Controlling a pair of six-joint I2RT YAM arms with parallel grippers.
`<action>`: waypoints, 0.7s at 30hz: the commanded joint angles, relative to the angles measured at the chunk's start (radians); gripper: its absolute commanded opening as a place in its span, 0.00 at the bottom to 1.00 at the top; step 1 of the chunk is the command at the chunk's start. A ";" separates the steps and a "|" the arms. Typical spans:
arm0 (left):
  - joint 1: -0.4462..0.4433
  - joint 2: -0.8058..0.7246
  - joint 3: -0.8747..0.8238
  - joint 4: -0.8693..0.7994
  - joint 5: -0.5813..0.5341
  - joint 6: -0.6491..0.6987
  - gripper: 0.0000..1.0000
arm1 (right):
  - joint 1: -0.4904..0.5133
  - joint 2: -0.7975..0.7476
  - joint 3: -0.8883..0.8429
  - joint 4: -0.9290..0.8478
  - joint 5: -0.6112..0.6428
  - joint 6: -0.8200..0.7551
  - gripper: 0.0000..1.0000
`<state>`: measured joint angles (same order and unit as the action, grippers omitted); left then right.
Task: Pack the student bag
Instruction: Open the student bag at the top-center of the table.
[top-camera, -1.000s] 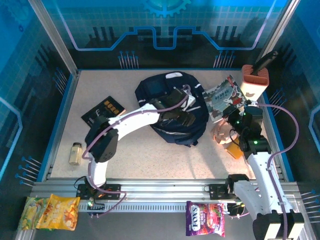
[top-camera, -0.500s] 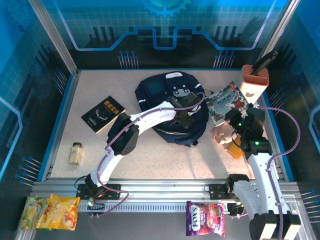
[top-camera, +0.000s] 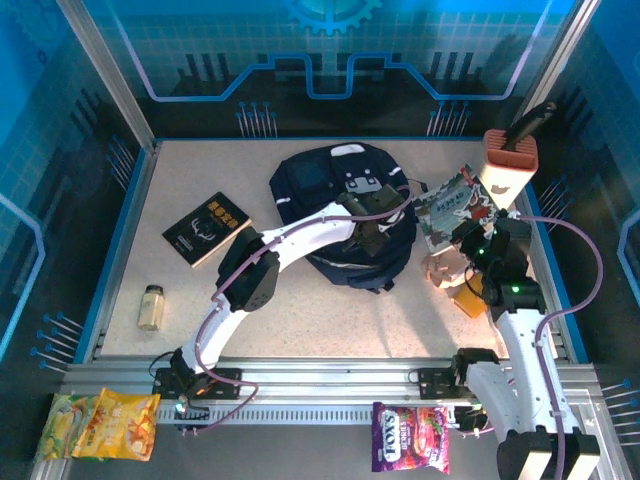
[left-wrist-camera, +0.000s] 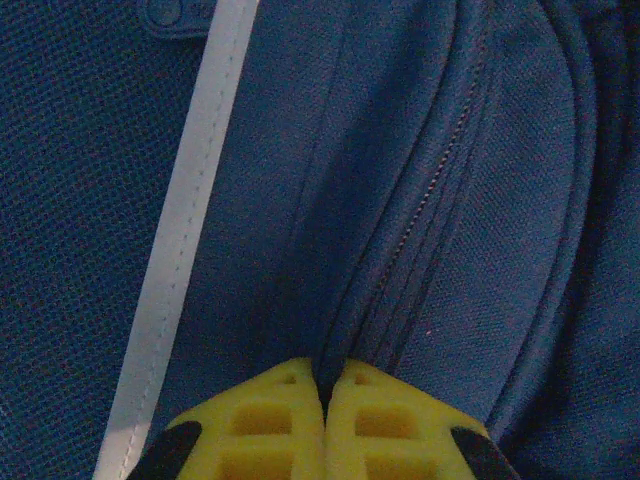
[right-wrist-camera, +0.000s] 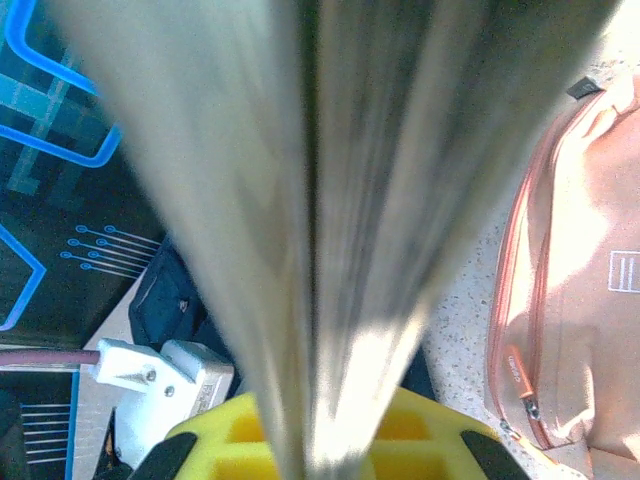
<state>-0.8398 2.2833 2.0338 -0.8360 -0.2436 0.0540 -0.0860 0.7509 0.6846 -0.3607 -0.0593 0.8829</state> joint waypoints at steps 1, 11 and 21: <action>0.007 -0.106 0.022 0.019 -0.039 -0.028 0.00 | -0.021 -0.034 0.048 -0.079 0.049 -0.019 0.01; 0.043 -0.293 -0.089 0.257 -0.112 -0.131 0.00 | -0.022 -0.047 0.154 -0.275 0.068 -0.019 0.01; 0.083 -0.360 -0.119 0.396 -0.087 -0.224 0.00 | -0.015 -0.035 0.091 -0.102 -0.203 0.087 0.01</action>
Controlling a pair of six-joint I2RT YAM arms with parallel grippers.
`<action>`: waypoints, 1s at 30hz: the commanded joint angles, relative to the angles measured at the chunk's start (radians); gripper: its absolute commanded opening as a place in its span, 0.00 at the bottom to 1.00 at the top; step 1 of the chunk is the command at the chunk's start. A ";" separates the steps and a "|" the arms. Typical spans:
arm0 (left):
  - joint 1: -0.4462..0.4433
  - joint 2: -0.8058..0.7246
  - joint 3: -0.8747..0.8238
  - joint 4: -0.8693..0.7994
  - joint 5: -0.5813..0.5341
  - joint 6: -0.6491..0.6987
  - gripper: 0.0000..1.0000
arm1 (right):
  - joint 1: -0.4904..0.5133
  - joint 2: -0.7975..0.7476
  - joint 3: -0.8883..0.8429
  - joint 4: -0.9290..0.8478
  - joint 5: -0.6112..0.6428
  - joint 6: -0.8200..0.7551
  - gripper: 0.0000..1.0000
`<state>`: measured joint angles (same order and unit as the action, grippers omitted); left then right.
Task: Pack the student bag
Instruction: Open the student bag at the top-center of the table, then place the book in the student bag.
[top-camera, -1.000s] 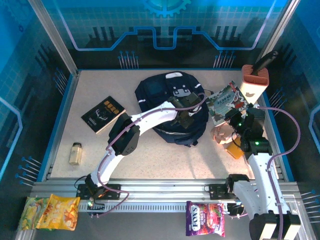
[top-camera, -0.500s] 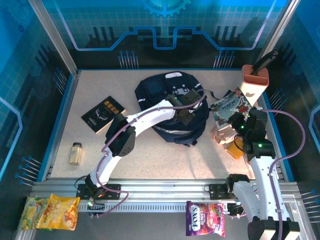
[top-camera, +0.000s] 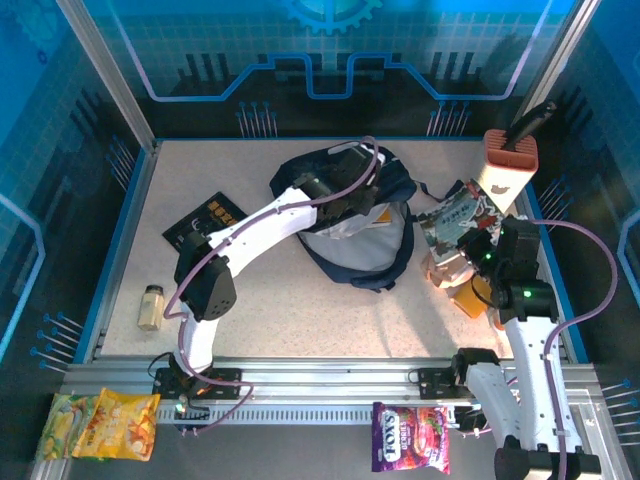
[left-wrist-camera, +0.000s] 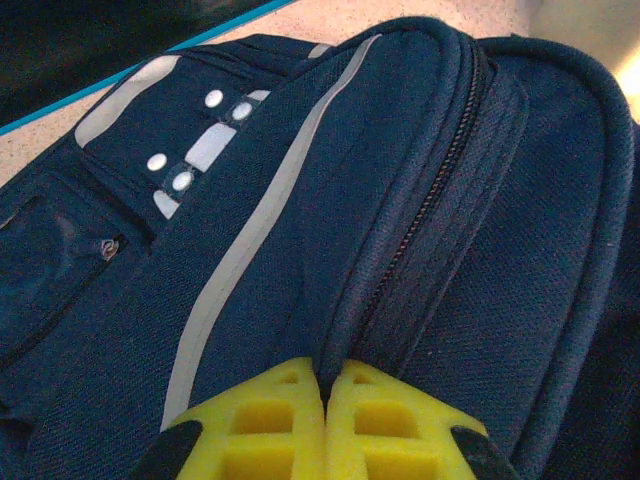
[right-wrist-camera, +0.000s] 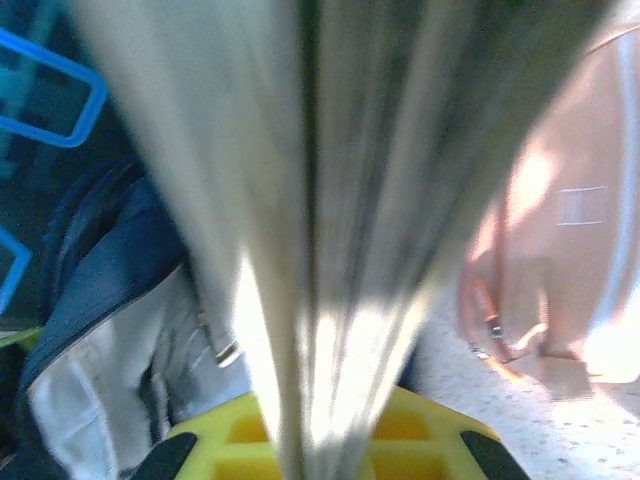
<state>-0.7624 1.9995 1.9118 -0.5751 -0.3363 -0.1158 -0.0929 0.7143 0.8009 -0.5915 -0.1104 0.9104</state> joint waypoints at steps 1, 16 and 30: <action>0.005 -0.077 0.005 0.139 0.018 -0.053 0.00 | -0.001 0.008 -0.043 0.173 -0.187 0.088 0.01; 0.009 -0.189 -0.047 0.207 0.090 -0.104 0.00 | 0.310 0.309 -0.164 0.731 -0.028 0.342 0.01; 0.057 -0.237 -0.104 0.244 0.175 -0.155 0.00 | 0.446 0.762 -0.040 1.010 0.032 0.420 0.02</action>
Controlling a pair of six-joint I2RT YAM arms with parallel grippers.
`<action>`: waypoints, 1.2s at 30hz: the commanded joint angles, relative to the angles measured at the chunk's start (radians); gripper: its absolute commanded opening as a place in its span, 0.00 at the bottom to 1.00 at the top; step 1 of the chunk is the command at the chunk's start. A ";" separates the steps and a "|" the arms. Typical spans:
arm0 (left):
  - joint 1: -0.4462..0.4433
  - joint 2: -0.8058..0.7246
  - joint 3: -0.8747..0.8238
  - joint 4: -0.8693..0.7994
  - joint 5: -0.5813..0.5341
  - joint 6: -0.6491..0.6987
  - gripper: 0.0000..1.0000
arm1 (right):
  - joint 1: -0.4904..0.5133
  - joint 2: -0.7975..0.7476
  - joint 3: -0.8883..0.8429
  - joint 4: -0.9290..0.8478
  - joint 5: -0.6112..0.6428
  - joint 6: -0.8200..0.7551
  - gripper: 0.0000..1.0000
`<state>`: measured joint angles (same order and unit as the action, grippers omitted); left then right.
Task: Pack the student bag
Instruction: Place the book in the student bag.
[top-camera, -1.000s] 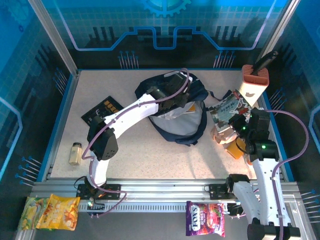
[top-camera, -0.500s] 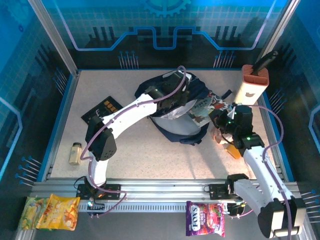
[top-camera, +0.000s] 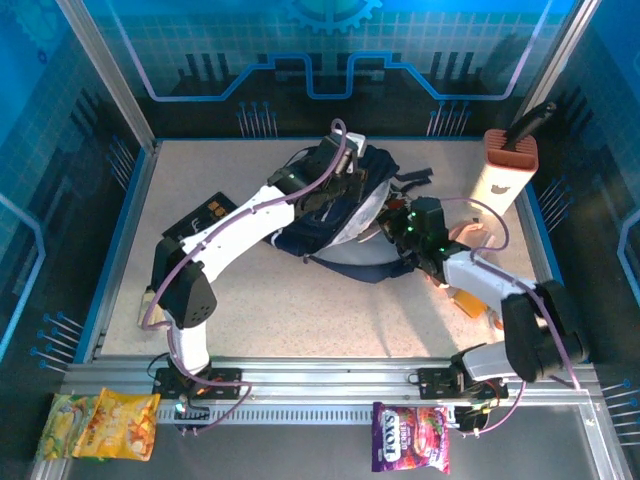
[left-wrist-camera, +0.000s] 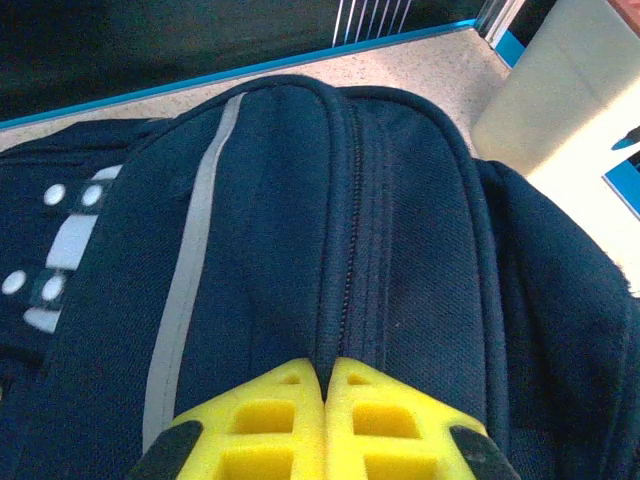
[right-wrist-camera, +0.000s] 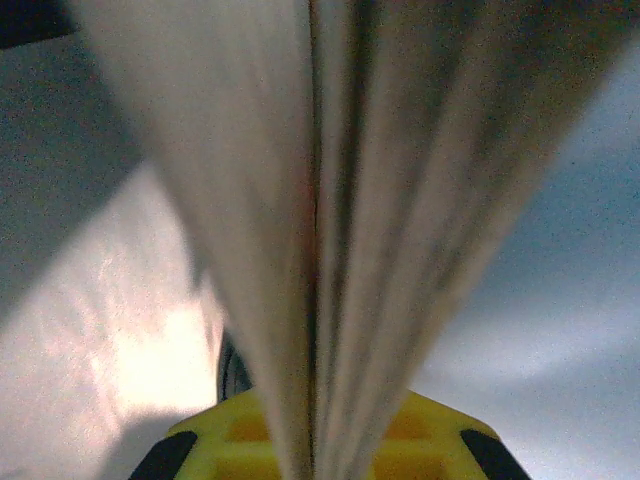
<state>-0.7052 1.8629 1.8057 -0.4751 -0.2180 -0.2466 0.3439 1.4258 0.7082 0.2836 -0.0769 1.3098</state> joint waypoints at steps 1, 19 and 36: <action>0.004 -0.100 0.000 0.143 0.063 -0.026 0.00 | 0.009 0.070 0.060 0.159 -0.030 0.020 0.02; 0.049 -0.060 0.009 0.102 0.127 -0.028 0.00 | -0.051 -0.016 0.016 0.078 -0.401 -0.028 0.03; 0.050 -0.097 -0.008 0.090 0.139 -0.040 0.00 | -0.049 0.453 0.347 0.044 -0.387 -0.112 0.26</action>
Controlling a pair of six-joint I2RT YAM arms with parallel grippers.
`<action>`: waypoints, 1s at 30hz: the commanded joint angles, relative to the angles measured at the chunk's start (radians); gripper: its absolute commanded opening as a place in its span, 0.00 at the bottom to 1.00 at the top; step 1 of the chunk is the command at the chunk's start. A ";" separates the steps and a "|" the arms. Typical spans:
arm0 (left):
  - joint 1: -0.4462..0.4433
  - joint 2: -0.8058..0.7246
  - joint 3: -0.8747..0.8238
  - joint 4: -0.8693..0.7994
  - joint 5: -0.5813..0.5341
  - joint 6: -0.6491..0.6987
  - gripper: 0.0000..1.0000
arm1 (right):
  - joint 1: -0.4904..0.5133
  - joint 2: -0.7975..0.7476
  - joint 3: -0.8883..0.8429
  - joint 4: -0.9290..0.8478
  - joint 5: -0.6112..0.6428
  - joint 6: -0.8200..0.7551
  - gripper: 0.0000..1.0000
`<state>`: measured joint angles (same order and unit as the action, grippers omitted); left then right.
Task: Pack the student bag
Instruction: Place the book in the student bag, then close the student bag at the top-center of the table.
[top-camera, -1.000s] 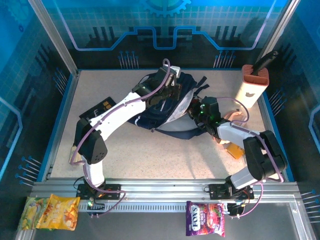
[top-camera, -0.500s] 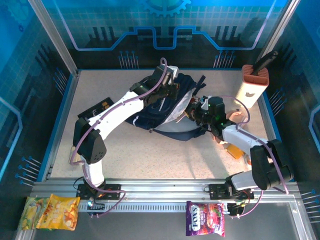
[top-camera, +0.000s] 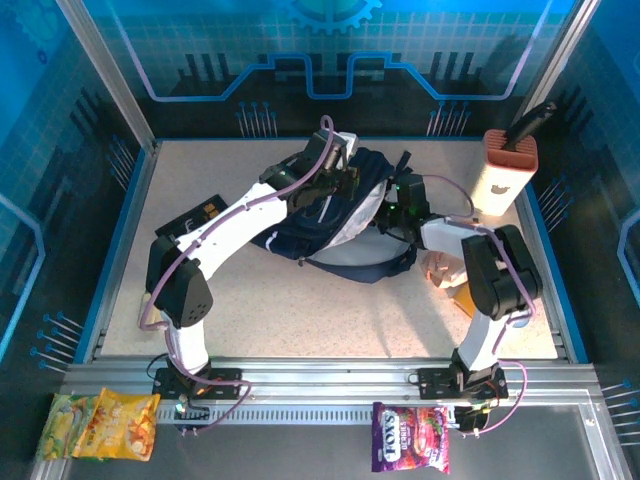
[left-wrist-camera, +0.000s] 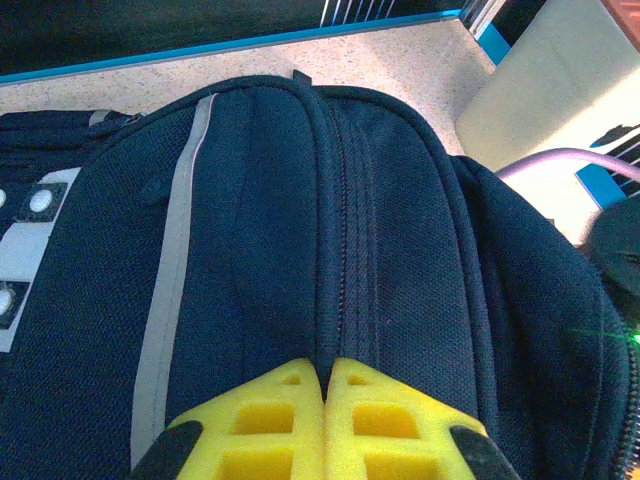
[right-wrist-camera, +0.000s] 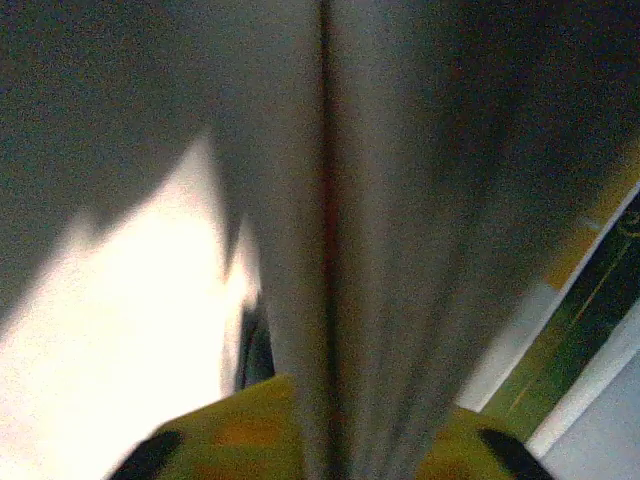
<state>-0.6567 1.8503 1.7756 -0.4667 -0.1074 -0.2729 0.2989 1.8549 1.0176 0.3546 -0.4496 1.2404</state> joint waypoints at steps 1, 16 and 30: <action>0.004 -0.083 0.020 0.082 0.028 -0.015 0.00 | -0.007 0.017 0.032 -0.039 -0.003 -0.054 0.32; 0.017 -0.059 -0.074 0.102 0.061 -0.059 0.02 | -0.223 -0.570 -0.344 -0.304 0.105 -0.203 0.80; 0.088 -0.205 -0.571 0.162 0.051 -0.327 0.80 | -0.153 -0.704 -0.202 -0.576 0.305 -0.542 0.88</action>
<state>-0.6147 1.7233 1.2835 -0.3386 -0.0299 -0.4995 0.0971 1.0946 0.7486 -0.1699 -0.1646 0.8108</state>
